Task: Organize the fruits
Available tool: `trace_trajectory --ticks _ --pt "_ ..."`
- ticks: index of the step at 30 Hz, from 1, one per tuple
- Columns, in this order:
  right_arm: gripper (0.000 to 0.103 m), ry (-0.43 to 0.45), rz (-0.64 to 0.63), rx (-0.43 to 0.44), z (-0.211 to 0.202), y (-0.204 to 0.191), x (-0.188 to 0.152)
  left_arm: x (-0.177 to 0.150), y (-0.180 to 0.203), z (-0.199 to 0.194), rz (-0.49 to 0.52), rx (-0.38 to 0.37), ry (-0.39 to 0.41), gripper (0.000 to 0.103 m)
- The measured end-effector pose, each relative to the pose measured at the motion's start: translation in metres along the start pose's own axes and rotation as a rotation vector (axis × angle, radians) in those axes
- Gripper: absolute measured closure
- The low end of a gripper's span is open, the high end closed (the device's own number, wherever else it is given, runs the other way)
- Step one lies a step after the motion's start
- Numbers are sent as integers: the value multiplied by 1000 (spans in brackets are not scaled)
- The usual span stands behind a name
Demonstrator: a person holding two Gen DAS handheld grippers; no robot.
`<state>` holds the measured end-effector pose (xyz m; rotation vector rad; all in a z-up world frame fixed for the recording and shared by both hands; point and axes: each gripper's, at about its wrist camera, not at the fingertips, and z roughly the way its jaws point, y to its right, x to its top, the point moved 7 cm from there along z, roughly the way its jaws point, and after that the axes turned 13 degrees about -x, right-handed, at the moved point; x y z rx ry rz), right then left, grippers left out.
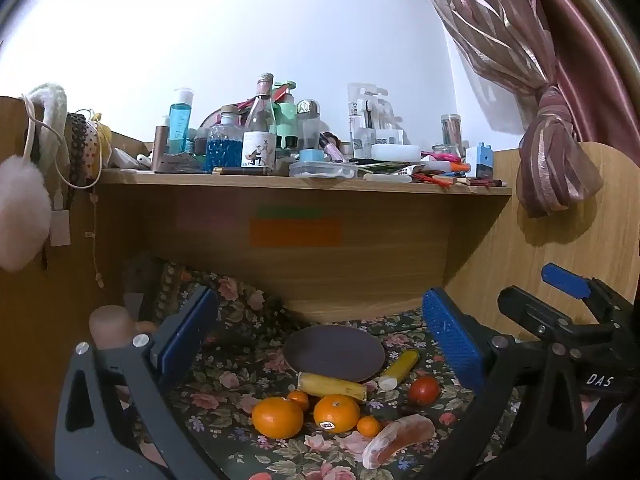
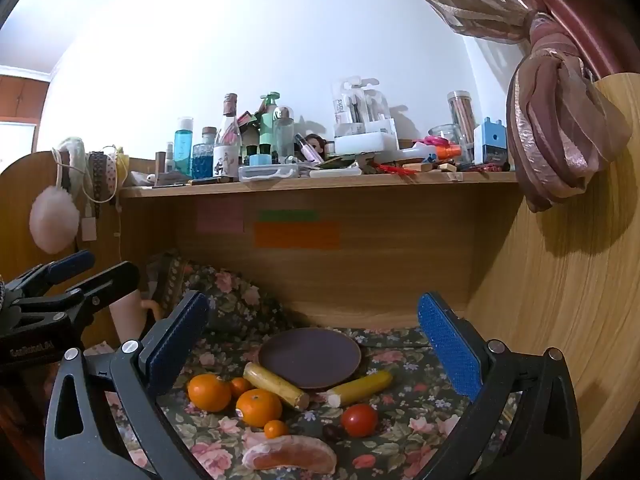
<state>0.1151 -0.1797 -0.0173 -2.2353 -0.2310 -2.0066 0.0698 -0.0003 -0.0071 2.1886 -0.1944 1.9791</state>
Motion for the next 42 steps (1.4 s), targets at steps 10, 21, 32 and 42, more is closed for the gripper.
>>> trace_trajectory --ticks 10,21,32,42 --pt "0 0 7 0 1 2 0 -3 20 2 2 0 11 0" --pt "0 -1 10 1 1 3 1 -2 4 4 -15 -26 10 0" --pt "0 3 9 -10 4 7 -2 -4 -1 7 -19 -28 3 0" --pt "0 -9 6 -9 6 7 -2 -8 -2 9 -24 -35 -2 0"
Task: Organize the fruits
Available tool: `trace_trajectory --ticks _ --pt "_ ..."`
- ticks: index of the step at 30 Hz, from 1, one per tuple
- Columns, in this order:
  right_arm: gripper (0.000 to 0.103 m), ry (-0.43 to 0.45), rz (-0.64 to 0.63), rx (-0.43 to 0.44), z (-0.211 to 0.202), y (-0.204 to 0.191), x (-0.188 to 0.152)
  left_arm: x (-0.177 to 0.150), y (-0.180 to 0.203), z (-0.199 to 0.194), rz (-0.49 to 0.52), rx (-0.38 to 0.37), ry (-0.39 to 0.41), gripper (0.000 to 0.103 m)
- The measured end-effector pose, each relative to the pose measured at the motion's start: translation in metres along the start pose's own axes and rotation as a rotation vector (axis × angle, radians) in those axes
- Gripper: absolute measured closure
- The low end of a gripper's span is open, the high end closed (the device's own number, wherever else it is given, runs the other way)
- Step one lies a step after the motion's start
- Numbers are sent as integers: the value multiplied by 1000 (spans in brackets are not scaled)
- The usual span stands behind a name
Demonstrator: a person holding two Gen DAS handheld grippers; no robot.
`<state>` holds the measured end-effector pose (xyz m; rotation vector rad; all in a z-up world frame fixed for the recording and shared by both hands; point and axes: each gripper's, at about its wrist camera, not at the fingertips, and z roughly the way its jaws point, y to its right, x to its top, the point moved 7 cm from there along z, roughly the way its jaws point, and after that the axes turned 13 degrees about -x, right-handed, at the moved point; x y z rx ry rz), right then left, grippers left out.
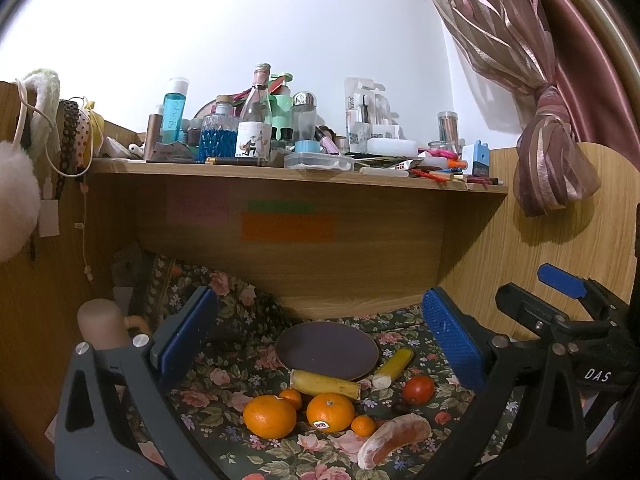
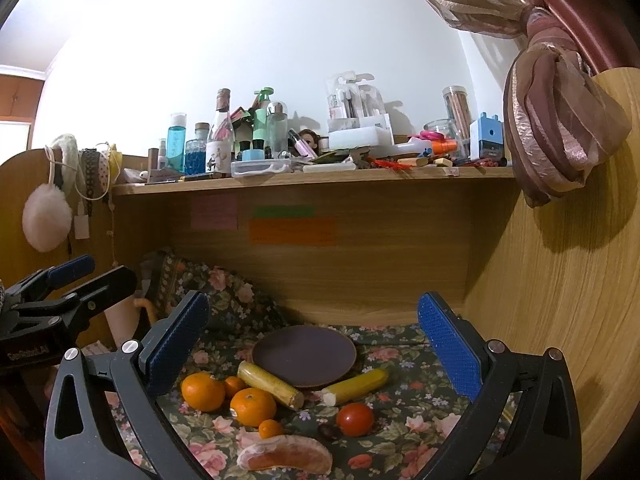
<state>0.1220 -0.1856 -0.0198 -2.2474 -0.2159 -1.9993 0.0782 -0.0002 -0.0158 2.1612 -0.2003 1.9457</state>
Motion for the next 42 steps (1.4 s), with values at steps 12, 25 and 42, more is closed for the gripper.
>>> trace_trajectory --ticks 12,25,42 --pt "0 -14 2 4 4 -1 -2 0 1 1 2 -2 -4 0" --pt "0 -14 3 3 4 -1 -2 2 1 1 -5 8 26 0" --pt "0 -27 1 -1 11 -2 -6 -2 0 11 -1 -2 2 0"
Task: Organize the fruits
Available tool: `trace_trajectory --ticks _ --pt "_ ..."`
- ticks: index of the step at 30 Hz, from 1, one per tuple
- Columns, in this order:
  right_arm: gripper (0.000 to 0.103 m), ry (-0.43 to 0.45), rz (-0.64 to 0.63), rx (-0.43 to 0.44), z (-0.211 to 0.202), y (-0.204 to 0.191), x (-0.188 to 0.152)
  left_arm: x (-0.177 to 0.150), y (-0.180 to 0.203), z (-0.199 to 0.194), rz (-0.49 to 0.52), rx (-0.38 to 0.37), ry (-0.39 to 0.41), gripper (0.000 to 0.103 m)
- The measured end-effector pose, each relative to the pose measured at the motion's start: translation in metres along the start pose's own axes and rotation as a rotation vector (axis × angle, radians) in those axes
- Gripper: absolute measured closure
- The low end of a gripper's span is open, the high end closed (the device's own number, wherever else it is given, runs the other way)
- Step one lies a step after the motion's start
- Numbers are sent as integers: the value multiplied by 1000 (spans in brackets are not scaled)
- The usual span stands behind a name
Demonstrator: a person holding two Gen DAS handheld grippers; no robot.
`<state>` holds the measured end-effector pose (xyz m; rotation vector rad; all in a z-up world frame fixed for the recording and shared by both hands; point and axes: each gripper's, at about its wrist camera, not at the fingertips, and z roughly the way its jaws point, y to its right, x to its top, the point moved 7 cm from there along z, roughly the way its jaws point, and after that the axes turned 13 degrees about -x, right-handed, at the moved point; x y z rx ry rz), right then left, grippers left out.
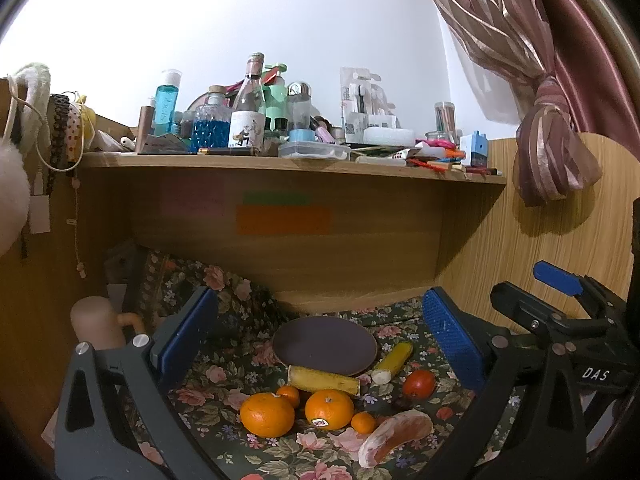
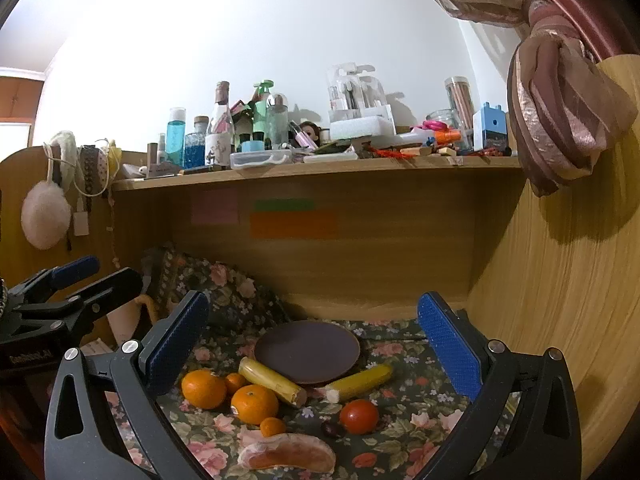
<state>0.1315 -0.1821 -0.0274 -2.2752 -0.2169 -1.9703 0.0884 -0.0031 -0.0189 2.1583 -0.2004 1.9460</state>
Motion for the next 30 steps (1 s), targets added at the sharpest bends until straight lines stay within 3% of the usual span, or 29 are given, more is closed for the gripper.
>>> trace_trajectory --ticks 4,11,23,30 --pt "0 -37 -5 -10 13 6 -10 -8 -5 9 -4 0 -27 0" --pt "0 -170 -44 -54 50 22 -47 -41 -28 40 -38 10 -144 0" --pt "0 -437 -64 -47 99 50 -120 -124 -66 94 -130 11 -418 22" --pt "6 -544 -58 -16 128 52 -145 -154 -90 107 -182 36 -521 24"
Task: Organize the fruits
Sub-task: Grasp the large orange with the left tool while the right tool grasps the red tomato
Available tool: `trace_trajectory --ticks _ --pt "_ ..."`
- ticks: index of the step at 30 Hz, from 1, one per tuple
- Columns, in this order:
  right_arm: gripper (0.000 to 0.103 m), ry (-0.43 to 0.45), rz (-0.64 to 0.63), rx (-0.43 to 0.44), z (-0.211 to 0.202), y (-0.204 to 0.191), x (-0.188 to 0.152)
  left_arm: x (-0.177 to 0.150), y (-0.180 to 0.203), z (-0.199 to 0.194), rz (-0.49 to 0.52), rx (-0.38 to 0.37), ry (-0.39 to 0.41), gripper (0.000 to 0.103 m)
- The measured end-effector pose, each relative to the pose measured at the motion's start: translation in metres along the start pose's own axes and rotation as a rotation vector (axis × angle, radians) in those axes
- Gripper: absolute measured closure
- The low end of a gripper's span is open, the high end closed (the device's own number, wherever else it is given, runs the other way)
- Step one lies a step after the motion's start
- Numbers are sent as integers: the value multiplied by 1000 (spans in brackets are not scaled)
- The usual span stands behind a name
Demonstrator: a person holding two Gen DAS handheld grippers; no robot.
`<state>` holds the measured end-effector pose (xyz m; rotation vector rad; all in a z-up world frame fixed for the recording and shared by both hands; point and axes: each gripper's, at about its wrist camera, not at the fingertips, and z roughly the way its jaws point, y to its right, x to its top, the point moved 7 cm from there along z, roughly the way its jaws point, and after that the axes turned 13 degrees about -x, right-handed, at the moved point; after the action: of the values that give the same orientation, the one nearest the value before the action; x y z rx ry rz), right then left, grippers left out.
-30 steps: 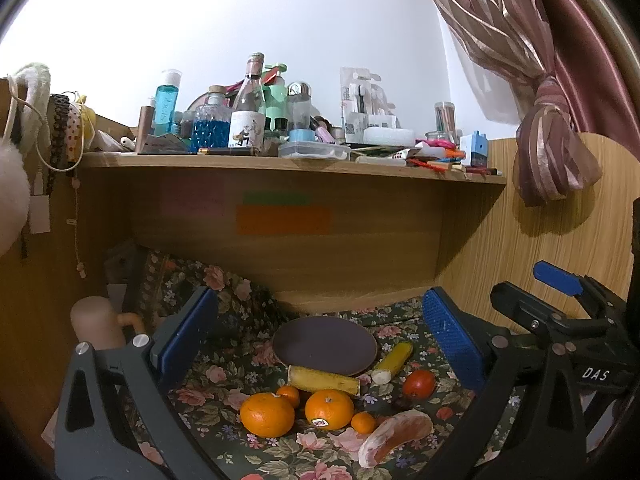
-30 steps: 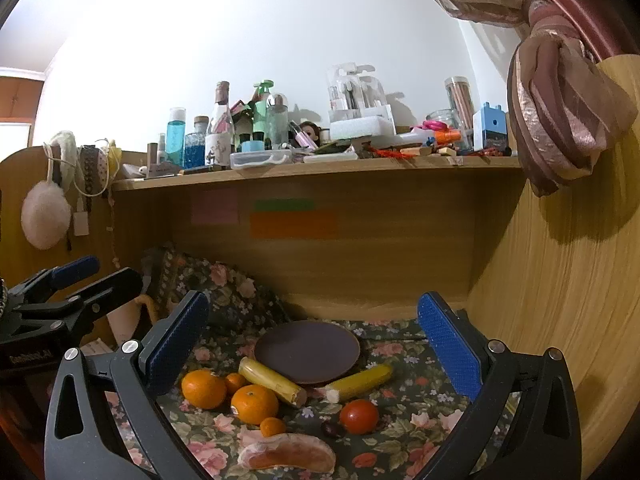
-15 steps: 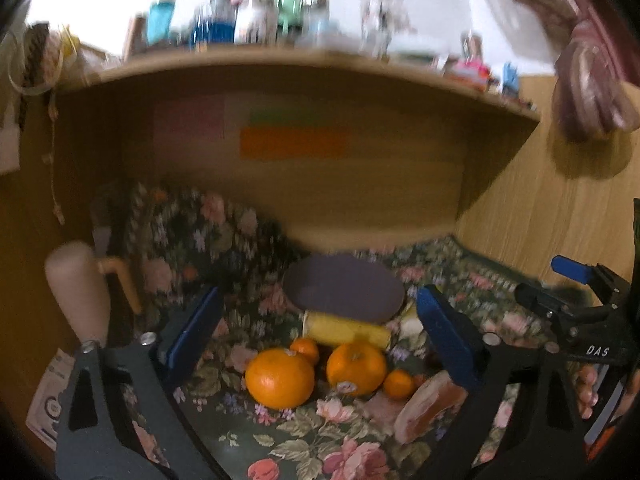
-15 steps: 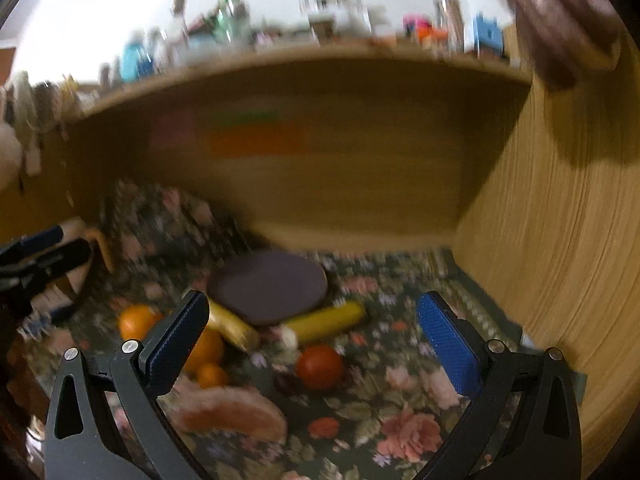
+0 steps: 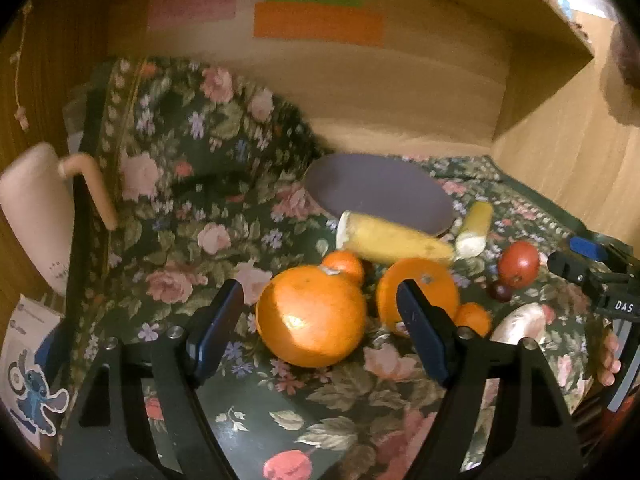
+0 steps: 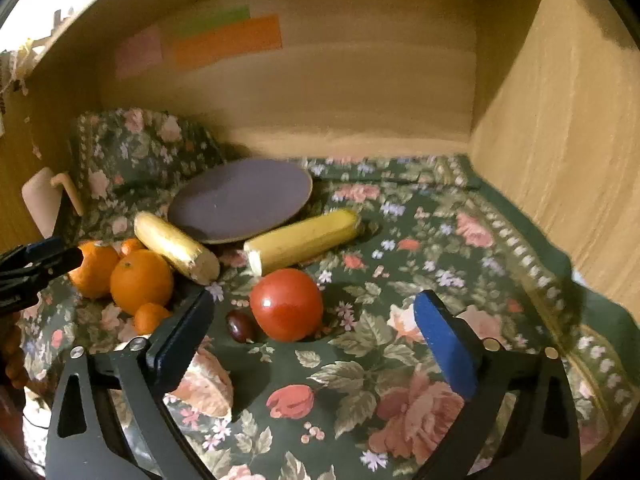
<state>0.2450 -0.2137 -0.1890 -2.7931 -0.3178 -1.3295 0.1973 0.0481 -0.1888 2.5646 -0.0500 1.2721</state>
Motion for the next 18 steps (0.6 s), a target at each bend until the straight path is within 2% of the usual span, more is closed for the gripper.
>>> trace_trajectory --ticks 3,8,14,16,18 --pt "9 -34 -4 23 13 -4 -1 -4 -9 13 -28 -9 -36 24" --pt "29 -101 -23 56 31 -11 -6 -8 -11 28 -61 -41 -72 24" --pt "50 -139 -26 95 38 -16 -11 -11 -16 37 -83 -33 -88 33" --pt "57 -140 -30 105 38 -18 -10 -10 -17 37 -96 -45 -85 33" --pt "57 -137 -36 96 38 -20 -9 -10 -17 36 -94 -46 -83 34"
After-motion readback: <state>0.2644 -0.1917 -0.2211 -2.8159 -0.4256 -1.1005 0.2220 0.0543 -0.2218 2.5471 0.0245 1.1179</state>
